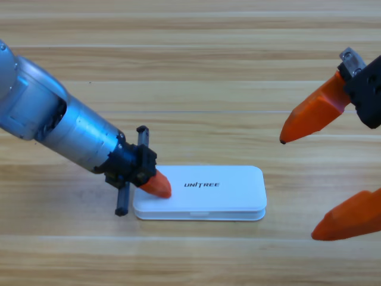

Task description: Clean up eraser and pencils

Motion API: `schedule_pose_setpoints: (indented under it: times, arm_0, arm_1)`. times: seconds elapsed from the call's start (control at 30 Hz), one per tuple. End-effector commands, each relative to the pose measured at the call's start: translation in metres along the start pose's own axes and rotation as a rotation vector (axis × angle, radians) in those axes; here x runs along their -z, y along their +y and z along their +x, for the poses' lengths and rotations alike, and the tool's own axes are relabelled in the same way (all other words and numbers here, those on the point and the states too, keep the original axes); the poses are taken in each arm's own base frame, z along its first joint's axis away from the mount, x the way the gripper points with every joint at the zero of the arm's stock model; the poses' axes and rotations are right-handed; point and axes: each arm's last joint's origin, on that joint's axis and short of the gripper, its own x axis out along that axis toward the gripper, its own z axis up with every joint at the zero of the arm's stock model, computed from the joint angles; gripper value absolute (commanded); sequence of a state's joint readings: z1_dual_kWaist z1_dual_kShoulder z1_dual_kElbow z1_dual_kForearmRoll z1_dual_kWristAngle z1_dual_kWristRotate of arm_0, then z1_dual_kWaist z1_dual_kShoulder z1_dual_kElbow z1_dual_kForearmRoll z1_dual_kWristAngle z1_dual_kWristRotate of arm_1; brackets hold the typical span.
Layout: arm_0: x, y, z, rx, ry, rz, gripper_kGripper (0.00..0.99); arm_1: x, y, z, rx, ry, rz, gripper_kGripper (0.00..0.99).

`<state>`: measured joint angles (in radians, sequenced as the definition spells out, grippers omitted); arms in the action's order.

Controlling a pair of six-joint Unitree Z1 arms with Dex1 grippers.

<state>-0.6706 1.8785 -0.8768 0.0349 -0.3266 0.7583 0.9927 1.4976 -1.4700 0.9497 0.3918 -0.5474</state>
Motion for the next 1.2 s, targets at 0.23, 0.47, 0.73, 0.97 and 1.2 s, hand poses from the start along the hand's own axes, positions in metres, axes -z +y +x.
schedule_pose_setpoints:
  times: [0.23, 0.47, 0.73, 0.97, 1.2]
  arm_0:
    - [0.016, -0.013, 0.037, 0.058, 0.077, 0.004, 0.0]
    - [0.021, -0.017, 0.042, 0.067, 0.086, 0.003, 0.0]
    - [0.022, -0.021, 0.033, 0.059, 0.088, -0.003, 0.0]
    - [-0.009, -0.016, -0.023, 0.042, 0.072, -0.03, 0.457]
    - [-0.07, -0.022, -0.158, -0.038, -0.073, -0.033, 0.989]
  arm_1:
    - [0.005, 0.004, -0.011, 0.009, -0.058, 0.003, 0.986]
    - [0.006, 0.004, -0.011, 0.005, -0.059, 0.002, 0.986]
    - [0.006, 0.005, -0.01, 0.002, -0.059, 0.003, 0.986]
    - [0.006, 0.004, -0.008, -0.005, -0.057, 0.005, 0.986]
    - [0.006, 0.003, -0.006, -0.01, -0.052, 0.01, 0.986]
